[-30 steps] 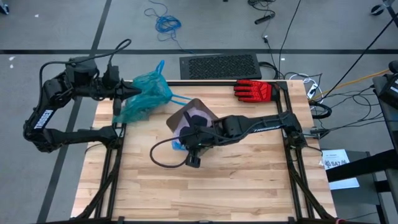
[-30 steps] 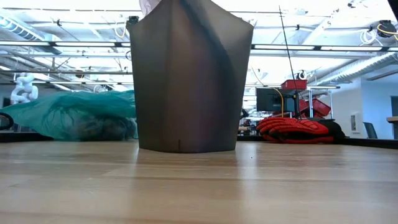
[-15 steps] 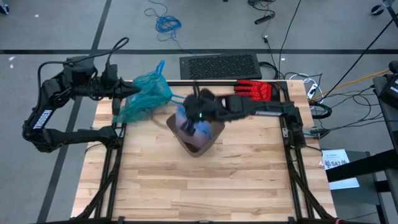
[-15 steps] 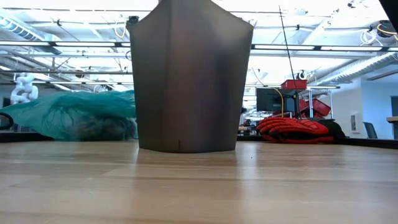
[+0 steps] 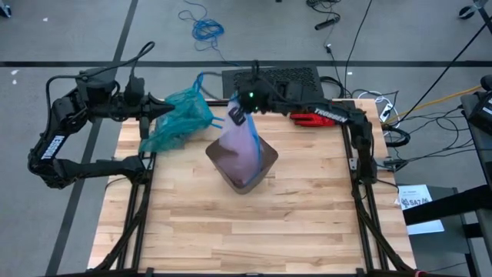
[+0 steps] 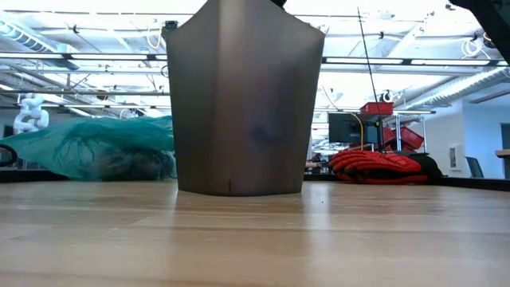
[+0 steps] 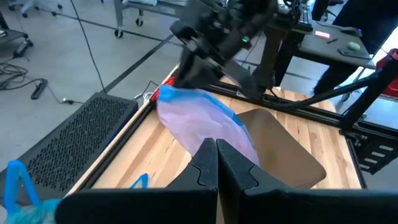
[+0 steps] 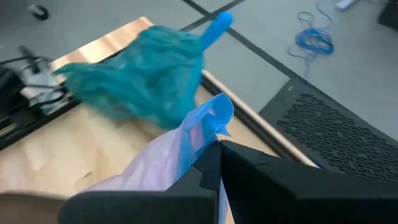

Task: Place trash/remove bag and relplace
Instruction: Insert a new pink trash bag into the black trash bin

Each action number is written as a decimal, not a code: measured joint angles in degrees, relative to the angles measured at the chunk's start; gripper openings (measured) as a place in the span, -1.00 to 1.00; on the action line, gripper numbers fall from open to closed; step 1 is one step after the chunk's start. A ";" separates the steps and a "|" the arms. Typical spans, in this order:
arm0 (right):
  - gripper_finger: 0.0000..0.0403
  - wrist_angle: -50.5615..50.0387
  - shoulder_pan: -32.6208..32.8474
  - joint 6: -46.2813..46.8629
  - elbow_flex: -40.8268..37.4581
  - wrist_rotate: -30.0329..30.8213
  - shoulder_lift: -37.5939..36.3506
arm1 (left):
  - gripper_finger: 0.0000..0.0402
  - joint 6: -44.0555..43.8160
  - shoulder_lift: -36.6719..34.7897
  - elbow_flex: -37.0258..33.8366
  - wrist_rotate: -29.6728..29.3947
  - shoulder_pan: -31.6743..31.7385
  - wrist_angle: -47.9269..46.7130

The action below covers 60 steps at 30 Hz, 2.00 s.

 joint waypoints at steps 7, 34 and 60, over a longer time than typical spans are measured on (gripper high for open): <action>-1.00 -1.36 -7.12 1.51 0.02 -7.64 1.06 | -1.00 0.00 2.04 0.02 -0.09 0.00 2.53; -0.13 -28.17 -8.47 -7.10 0.02 -18.50 -12.09 | -1.00 0.89 5.64 0.02 0.51 0.00 4.40; -0.57 -2.34 -14.70 -25.63 -37.38 -53.59 -27.38 | -1.00 -21.05 7.31 -9.03 -27.38 -23.69 20.90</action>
